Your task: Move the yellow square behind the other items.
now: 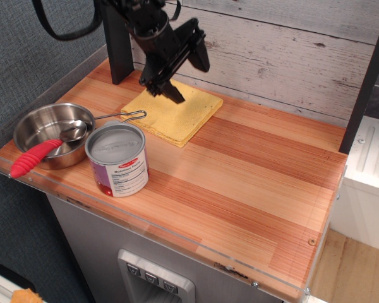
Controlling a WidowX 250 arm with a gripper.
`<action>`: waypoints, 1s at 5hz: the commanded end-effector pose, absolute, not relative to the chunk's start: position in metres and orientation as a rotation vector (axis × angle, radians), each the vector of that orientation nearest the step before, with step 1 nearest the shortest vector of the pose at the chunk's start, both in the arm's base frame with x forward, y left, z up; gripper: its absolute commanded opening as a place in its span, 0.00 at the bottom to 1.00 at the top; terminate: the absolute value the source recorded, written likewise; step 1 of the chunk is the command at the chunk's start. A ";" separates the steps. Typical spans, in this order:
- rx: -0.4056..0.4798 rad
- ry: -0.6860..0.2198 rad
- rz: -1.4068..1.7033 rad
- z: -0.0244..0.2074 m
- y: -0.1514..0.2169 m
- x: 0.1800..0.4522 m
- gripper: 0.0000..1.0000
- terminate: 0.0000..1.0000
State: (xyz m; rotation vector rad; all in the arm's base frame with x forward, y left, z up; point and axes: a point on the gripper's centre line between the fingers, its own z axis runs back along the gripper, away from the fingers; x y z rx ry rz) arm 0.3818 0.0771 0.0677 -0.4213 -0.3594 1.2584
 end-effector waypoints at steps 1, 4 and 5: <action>-0.326 -0.377 1.011 0.115 0.075 0.358 1.00 0.00; -0.080 -0.271 0.425 0.137 0.093 0.300 1.00 0.00; -0.061 -0.224 0.312 0.143 0.074 0.283 1.00 0.00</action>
